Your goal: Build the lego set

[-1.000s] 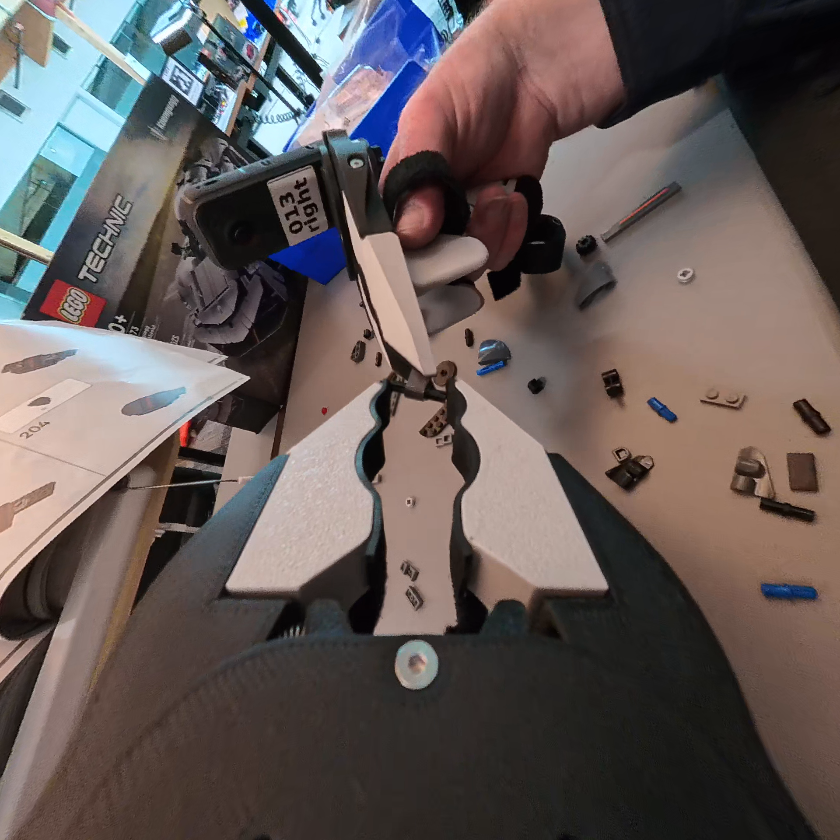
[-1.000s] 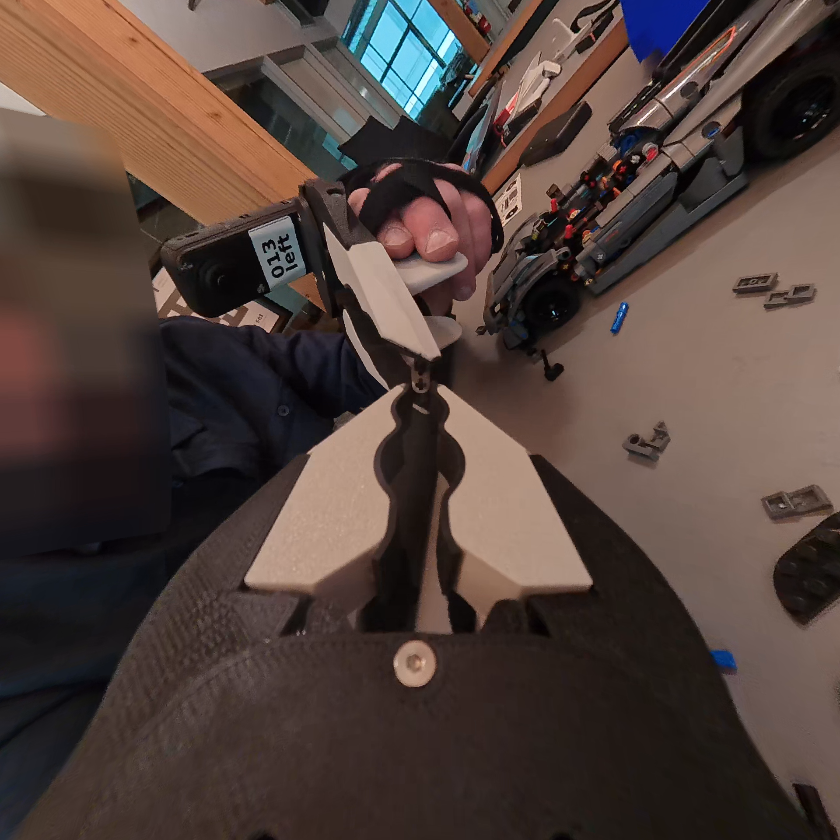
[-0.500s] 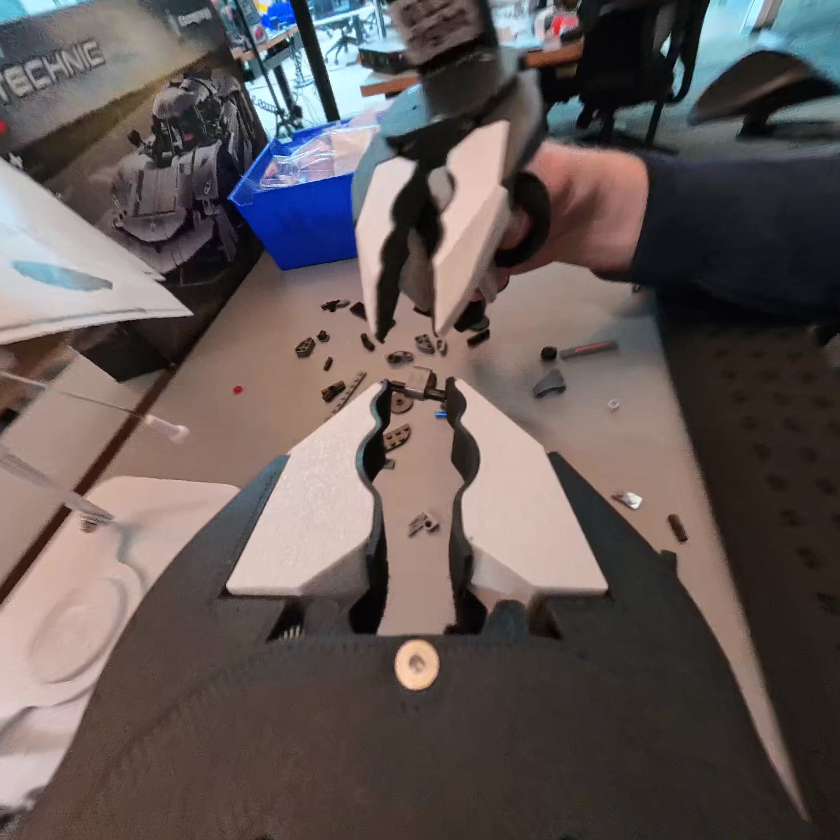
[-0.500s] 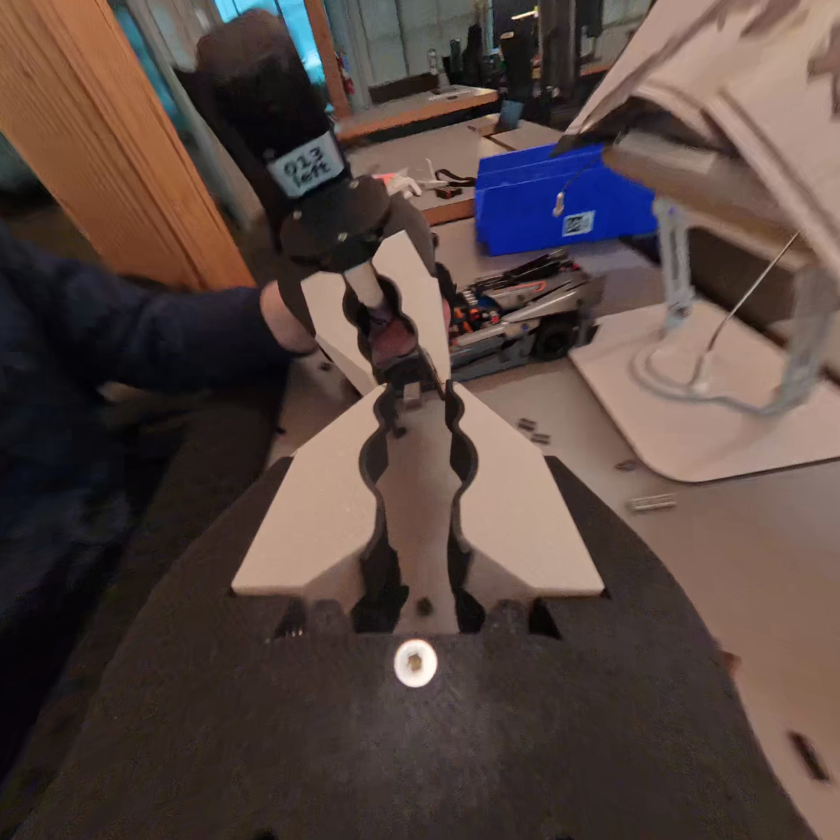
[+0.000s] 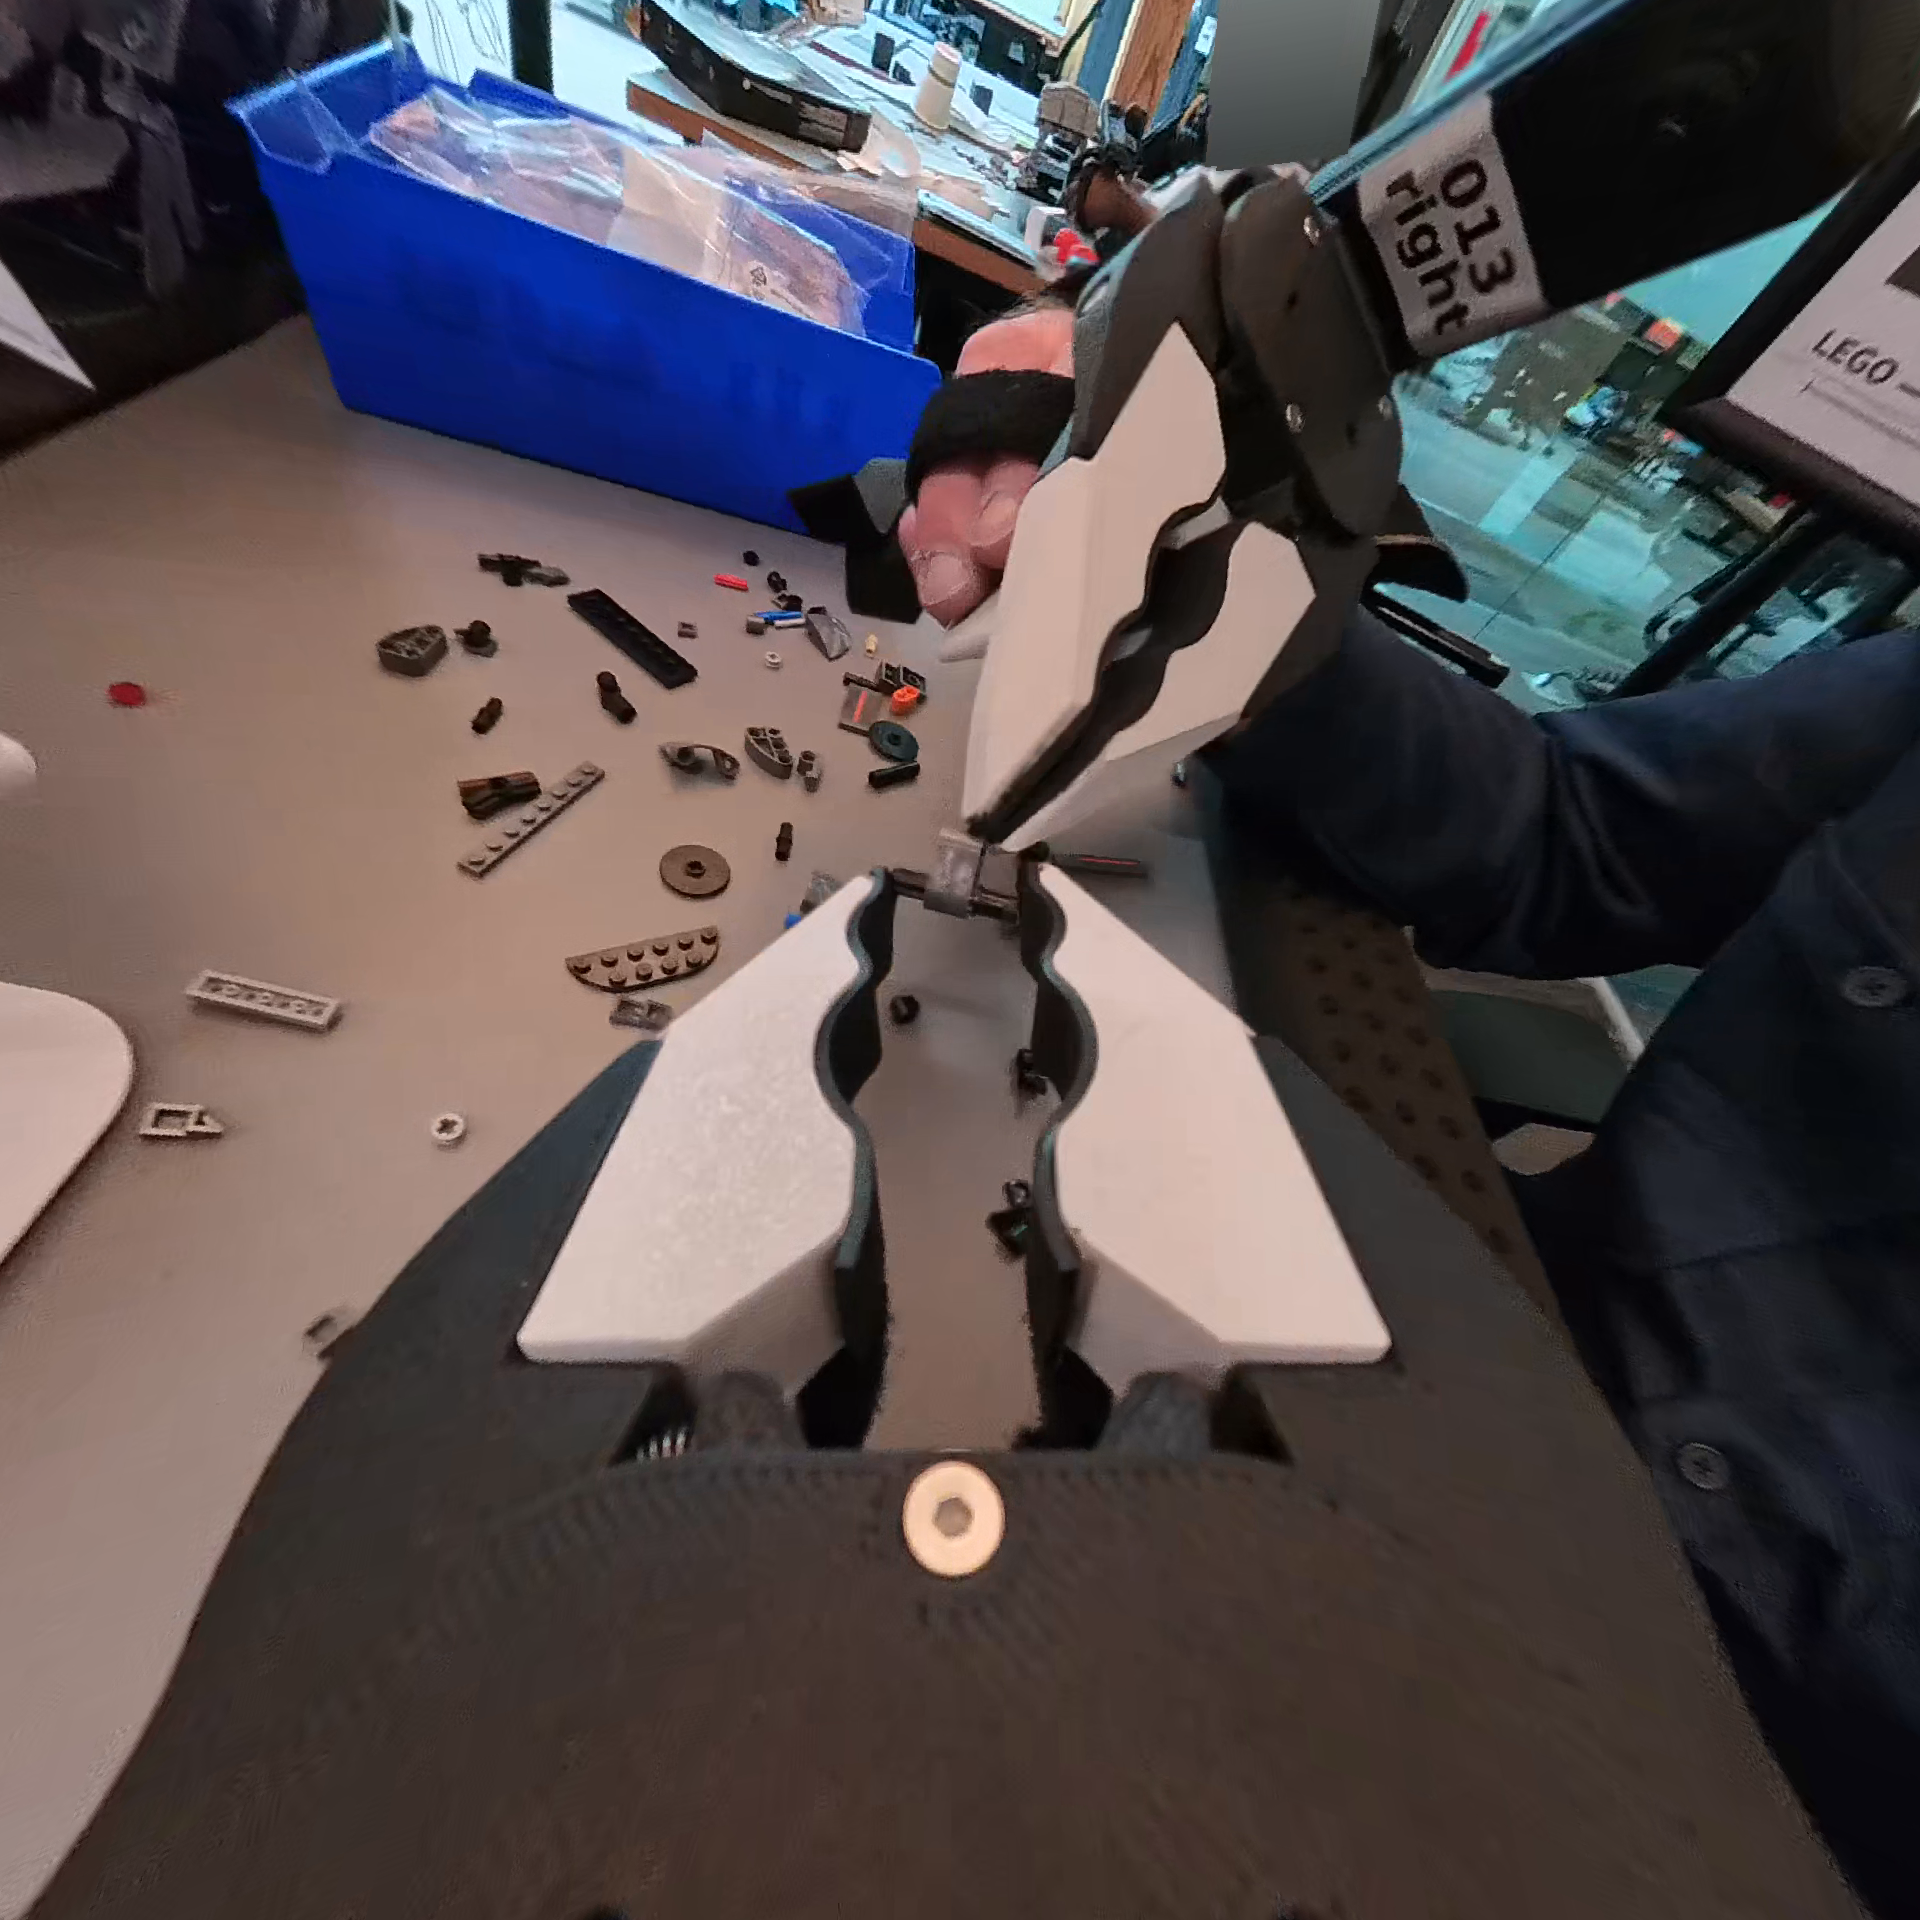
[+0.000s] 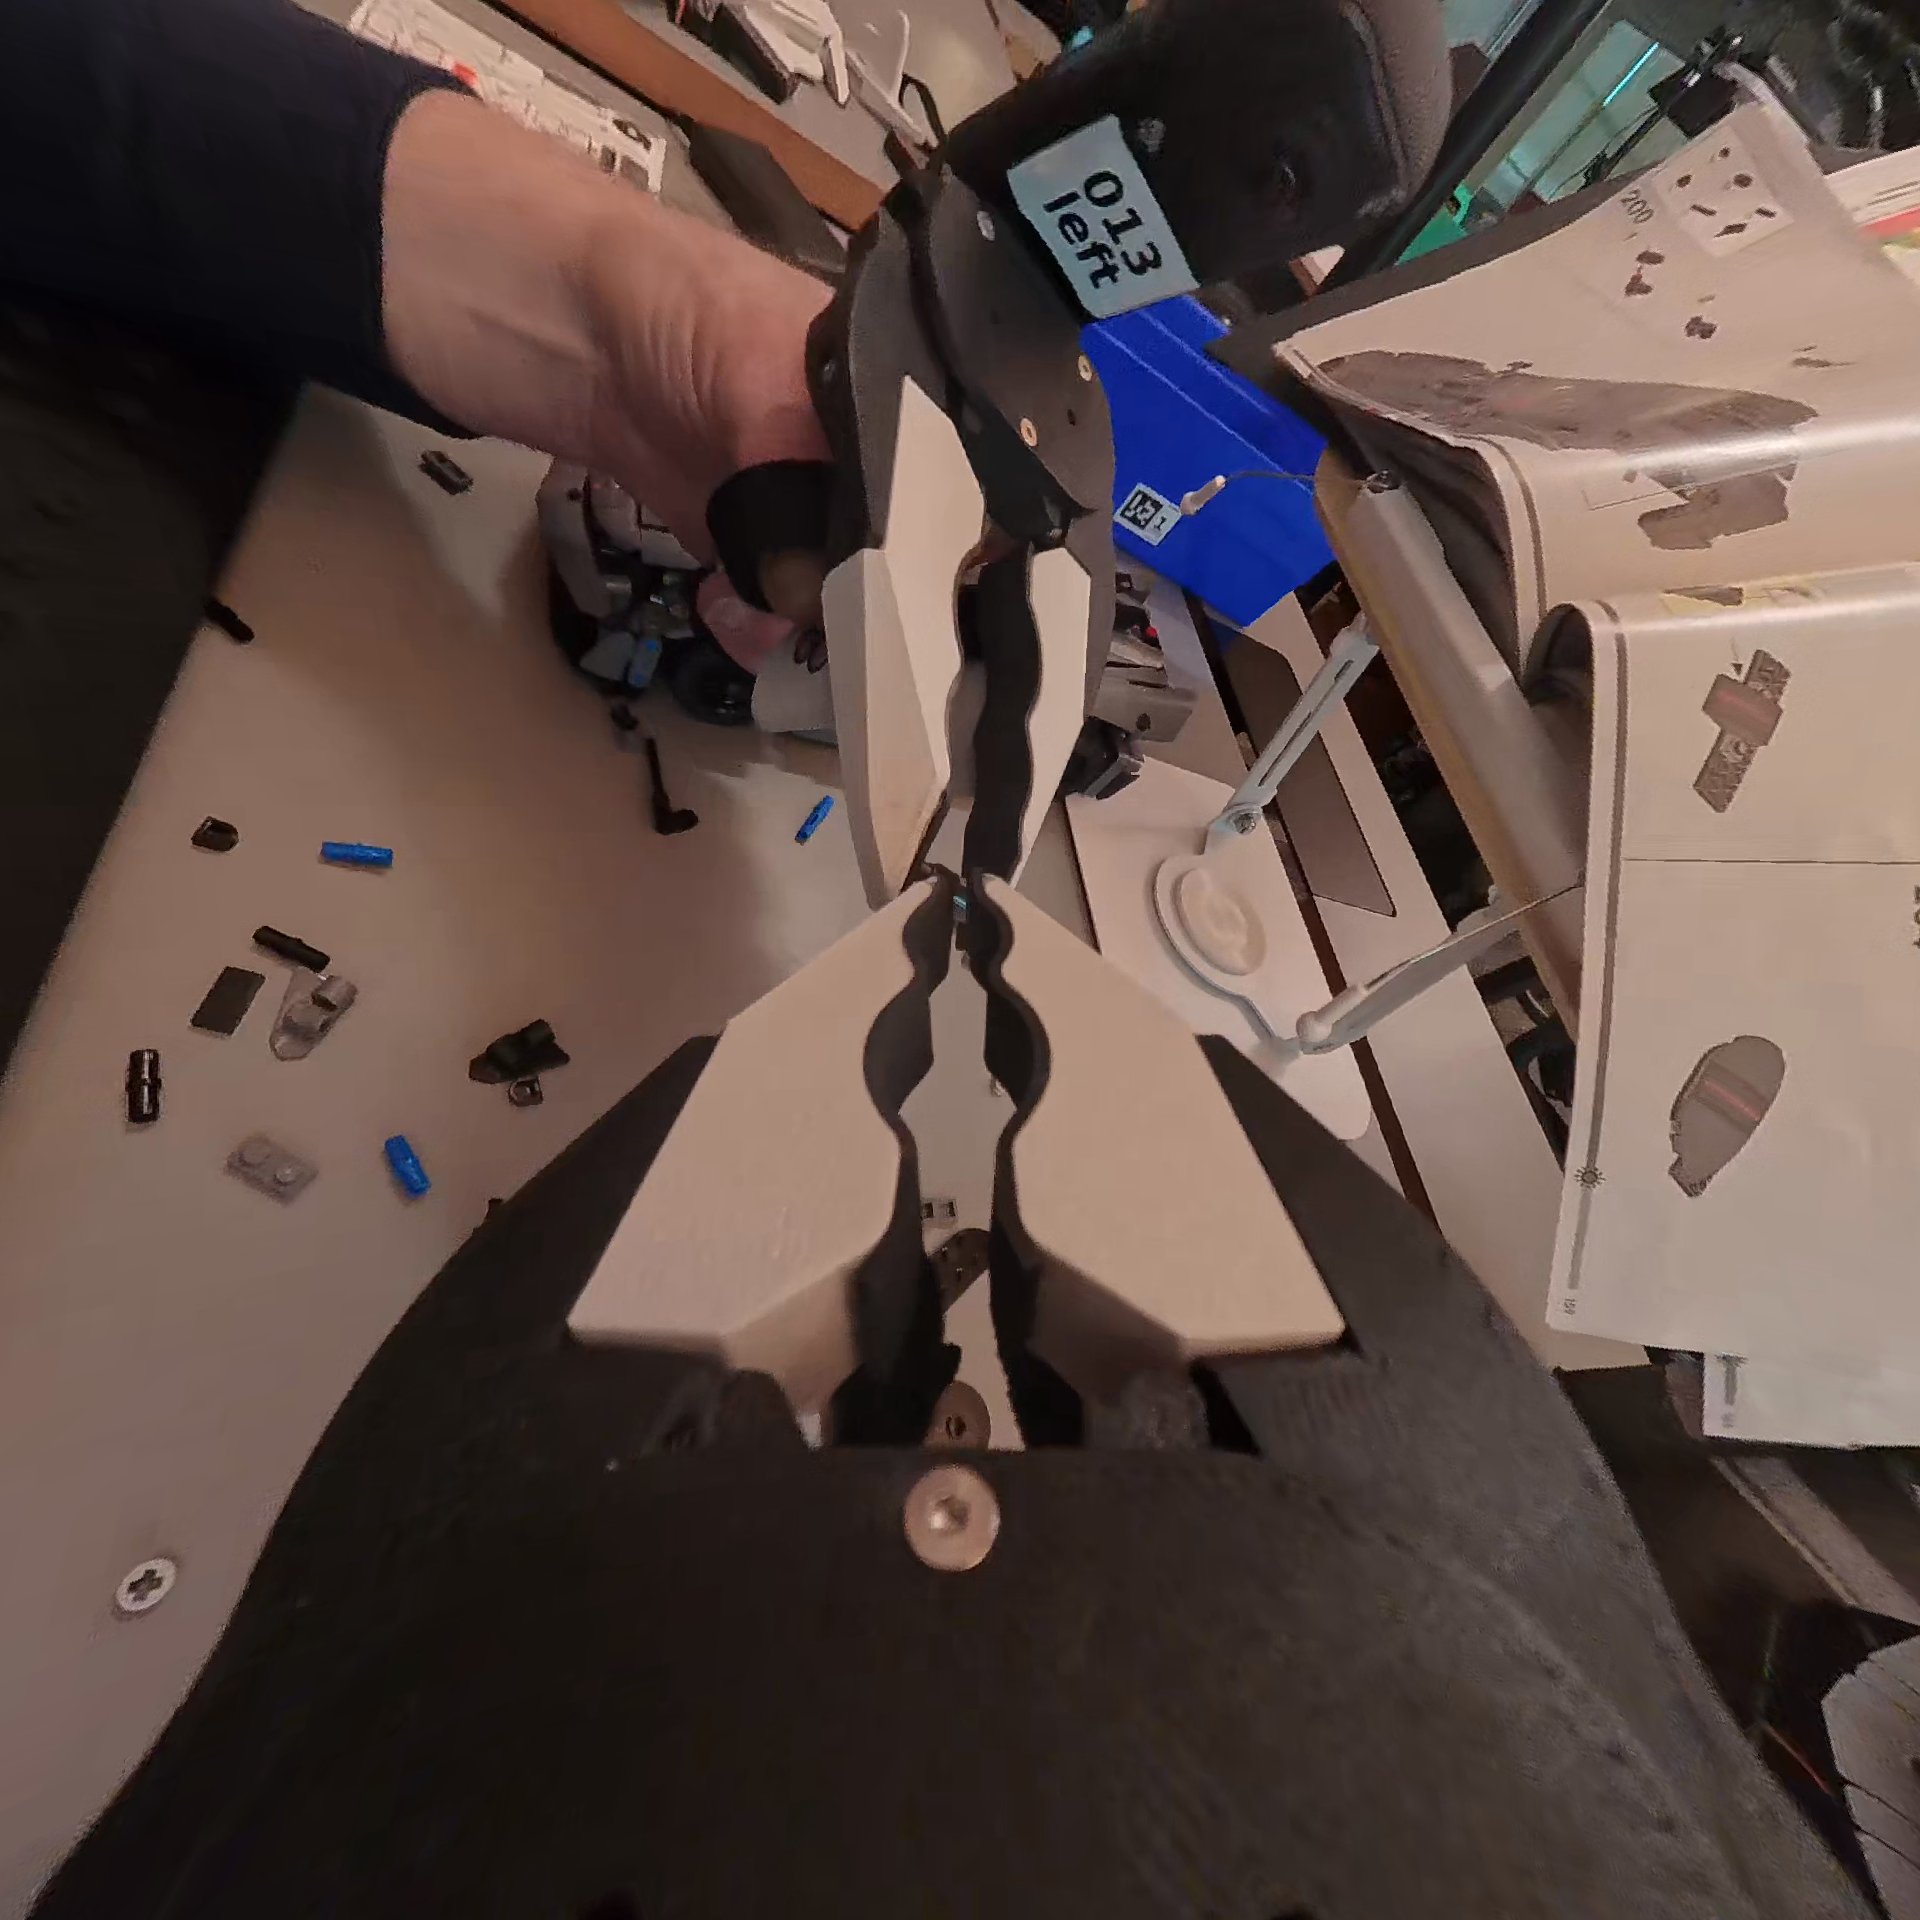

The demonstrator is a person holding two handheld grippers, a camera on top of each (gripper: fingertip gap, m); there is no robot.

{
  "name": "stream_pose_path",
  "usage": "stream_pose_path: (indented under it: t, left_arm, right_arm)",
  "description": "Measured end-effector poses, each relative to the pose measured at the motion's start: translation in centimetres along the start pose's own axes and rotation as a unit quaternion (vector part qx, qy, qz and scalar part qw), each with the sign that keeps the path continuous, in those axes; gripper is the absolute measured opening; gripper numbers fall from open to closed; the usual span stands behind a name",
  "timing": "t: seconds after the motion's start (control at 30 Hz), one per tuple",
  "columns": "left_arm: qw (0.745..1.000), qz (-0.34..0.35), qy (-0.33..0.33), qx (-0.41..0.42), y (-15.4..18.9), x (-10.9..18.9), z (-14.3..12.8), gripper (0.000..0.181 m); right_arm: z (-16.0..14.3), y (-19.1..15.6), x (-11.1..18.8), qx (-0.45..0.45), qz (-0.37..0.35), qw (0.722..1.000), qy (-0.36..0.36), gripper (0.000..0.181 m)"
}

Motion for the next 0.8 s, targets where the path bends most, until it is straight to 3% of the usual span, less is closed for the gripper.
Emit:
stream_pose_path:
  t: [0.33, 0.6, 0.8]
  left_arm:
    - [0.998, -0.044, 0.01, 0.053, 0.32, 0.09, -0.07, 0.022]
    - [0.996, -0.056, 0.003, 0.07, 0.5, -0.04, -0.31, 0.022]
    - [0.998, -0.051, 0.012, 0.046, 0.79, -0.12, 0.16, 0.022]
  right_arm:
    - [-0.48, -0.65, 0.06, 0.021, 0.012, 0.999, -0.028, 0.014]
    - [-0.66, -0.37, 0.08, 0.02, 0.0, 0.999, -0.035, 0.0]
    - [-0.17, -0.02, 0.26, -0.003, -0.003, 1.0, -0.006, 0.0]
Point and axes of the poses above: each gripper's, where its closed fingertips meet, x back along the fingers, z out of its top, y = z × x across the jaws, the point moved 2 cm from there along x, back along the fingers, and after that the axes turned 4 degrees about y, right-handed, at the moved point
